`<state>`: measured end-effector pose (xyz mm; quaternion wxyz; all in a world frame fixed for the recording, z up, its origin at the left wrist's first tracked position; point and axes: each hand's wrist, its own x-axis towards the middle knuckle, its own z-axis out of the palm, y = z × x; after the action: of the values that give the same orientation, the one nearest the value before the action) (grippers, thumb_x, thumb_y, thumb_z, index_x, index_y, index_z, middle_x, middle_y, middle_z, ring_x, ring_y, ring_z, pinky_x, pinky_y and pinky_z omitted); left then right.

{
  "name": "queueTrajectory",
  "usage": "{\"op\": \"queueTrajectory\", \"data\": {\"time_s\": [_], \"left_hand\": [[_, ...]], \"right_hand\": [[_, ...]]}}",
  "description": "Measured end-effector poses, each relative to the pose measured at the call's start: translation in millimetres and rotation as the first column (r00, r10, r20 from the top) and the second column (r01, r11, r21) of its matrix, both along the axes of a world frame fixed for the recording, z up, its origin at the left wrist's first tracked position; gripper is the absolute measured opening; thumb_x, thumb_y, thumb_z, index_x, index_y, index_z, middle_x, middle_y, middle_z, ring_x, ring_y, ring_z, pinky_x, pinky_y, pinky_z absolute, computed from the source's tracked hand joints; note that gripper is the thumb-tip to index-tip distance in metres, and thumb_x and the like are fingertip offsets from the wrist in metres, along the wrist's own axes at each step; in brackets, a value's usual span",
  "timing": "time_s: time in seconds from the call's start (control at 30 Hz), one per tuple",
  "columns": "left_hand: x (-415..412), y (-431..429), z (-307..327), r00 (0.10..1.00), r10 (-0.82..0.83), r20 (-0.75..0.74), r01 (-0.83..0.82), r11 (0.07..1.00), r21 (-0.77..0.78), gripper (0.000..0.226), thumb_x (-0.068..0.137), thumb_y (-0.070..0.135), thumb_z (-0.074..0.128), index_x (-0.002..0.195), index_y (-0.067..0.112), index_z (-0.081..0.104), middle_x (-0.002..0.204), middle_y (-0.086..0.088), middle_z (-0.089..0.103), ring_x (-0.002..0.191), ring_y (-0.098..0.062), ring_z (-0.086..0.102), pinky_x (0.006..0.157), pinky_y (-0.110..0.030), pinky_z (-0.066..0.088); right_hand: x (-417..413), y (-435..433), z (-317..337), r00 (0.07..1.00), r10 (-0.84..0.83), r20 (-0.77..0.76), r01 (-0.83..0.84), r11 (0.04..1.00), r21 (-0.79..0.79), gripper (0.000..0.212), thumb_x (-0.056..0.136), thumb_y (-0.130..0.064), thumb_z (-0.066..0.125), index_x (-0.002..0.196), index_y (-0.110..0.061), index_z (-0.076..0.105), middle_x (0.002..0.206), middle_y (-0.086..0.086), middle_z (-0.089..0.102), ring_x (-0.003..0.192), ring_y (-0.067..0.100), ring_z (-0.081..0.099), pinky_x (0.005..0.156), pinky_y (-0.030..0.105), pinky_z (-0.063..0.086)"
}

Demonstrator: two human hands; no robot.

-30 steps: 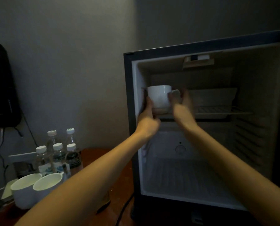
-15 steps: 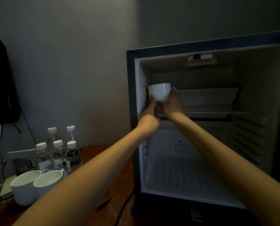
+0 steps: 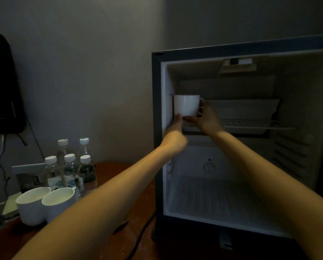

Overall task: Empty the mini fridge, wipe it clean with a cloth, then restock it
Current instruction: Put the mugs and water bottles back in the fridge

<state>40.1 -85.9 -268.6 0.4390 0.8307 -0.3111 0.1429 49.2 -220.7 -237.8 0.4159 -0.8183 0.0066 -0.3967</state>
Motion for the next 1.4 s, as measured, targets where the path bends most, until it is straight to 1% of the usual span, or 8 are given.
{"op": "queueTrajectory", "data": {"time_s": [0.1, 0.23, 0.43, 0.63, 0.87, 1.03, 1.17, 1.4], "left_hand": [[-8.8, 17.3, -15.0, 0.995, -0.093, -0.025, 0.093, 0.996, -0.001, 0.077, 0.091, -0.008, 0.044, 0.155, 0.021, 0.012, 0.159, -0.007, 0.020, 0.140, -0.024, 0.034, 0.094, -0.013, 0.037], [-30.8, 56.9, -41.9, 0.989, -0.143, 0.041, 0.147, 0.982, -0.122, 0.066, 0.087, -0.012, 0.044, 0.147, 0.013, 0.036, 0.143, 0.001, 0.047, 0.133, -0.012, 0.044, 0.105, -0.018, 0.039], [-48.7, 161.5, -111.4, 0.997, 0.077, 0.004, -0.073, 0.960, -0.271, 0.046, 0.092, -0.003, 0.054, 0.132, 0.021, 0.056, 0.118, 0.008, 0.065, 0.107, -0.001, 0.061, 0.092, -0.014, 0.048], [-49.8, 254.8, -192.5, 0.901, 0.329, -0.282, -0.420, 0.824, -0.381, 0.045, 0.088, -0.004, 0.062, 0.127, 0.018, 0.056, 0.112, 0.001, 0.064, 0.109, -0.016, 0.060, 0.073, -0.010, 0.049], [-36.1, 305.0, -238.0, 0.765, 0.451, -0.460, -0.636, 0.640, -0.430, 0.074, 0.080, 0.000, 0.074, 0.143, 0.011, 0.038, 0.141, -0.011, 0.044, 0.121, -0.023, 0.049, 0.091, -0.034, 0.046], [-2.2, 312.4, -246.3, 0.722, 0.463, -0.513, -0.680, 0.610, -0.407, 0.093, 0.072, 0.012, 0.084, 0.148, 0.019, 0.030, 0.149, -0.010, 0.036, 0.133, -0.028, 0.041, 0.103, -0.051, 0.044], [22.2, 300.6, -242.1, 0.693, 0.564, -0.449, -0.717, 0.607, -0.343, 0.097, 0.069, 0.024, 0.086, 0.148, 0.018, 0.031, 0.149, -0.007, 0.036, 0.137, -0.026, 0.036, 0.110, -0.043, 0.037], [42.5, 270.0, -230.9, 0.488, 0.773, -0.406, -0.873, 0.425, -0.240, 0.097, 0.063, 0.043, 0.087, 0.138, 0.015, 0.031, 0.140, -0.016, 0.037, 0.120, -0.036, 0.048, 0.091, -0.045, 0.045]], "right_hand": [[-0.5, 5.1, -2.7, 0.999, -0.049, -0.013, 0.048, 0.998, -0.034, 0.074, 0.076, -0.022, 0.080, 0.136, -0.005, 0.041, 0.130, 0.016, 0.058, 0.117, 0.033, 0.056, 0.096, 0.049, 0.046], [-9.9, 28.9, -19.0, 0.975, -0.161, 0.153, 0.163, 0.987, -0.004, 0.070, 0.084, -0.021, 0.072, 0.143, -0.005, 0.038, 0.142, 0.016, 0.045, 0.131, 0.030, 0.044, 0.106, 0.038, 0.038], [-54.6, 108.9, -100.6, 0.867, 0.051, 0.495, -0.107, 0.991, 0.085, 0.038, 0.092, -0.013, 0.059, 0.128, -0.016, 0.050, 0.129, 0.004, 0.054, 0.122, 0.014, 0.050, 0.103, 0.022, 0.040], [-44.7, 202.4, -182.9, 0.931, 0.309, 0.197, -0.338, 0.931, 0.137, 0.031, 0.092, -0.009, 0.061, 0.120, -0.022, 0.056, 0.118, -0.004, 0.058, 0.110, 0.006, 0.055, 0.096, 0.027, 0.046], [-16.4, 284.6, -234.4, 0.843, 0.531, -0.088, -0.492, 0.827, 0.274, 0.030, 0.093, -0.011, 0.060, 0.120, -0.023, 0.055, 0.116, -0.008, 0.060, 0.104, 0.003, 0.056, 0.091, 0.028, 0.050], [7.9, 298.3, -258.0, 0.765, 0.596, -0.244, -0.489, 0.784, 0.382, 0.031, 0.095, -0.013, 0.059, 0.120, -0.030, 0.053, 0.111, -0.010, 0.059, 0.100, 0.008, 0.059, 0.085, 0.039, 0.056], [18.0, 294.1, -269.3, 0.771, 0.567, -0.290, -0.448, 0.806, 0.386, 0.031, 0.095, -0.016, 0.060, 0.123, -0.027, 0.054, 0.111, -0.009, 0.059, 0.106, 0.010, 0.058, 0.087, 0.037, 0.054], [18.0, 293.3, -276.9, 0.753, 0.586, -0.299, -0.494, 0.804, 0.330, 0.029, 0.096, -0.014, 0.057, 0.120, -0.030, 0.052, 0.102, -0.023, 0.054, 0.095, -0.003, 0.054, 0.080, 0.024, 0.050]]}}
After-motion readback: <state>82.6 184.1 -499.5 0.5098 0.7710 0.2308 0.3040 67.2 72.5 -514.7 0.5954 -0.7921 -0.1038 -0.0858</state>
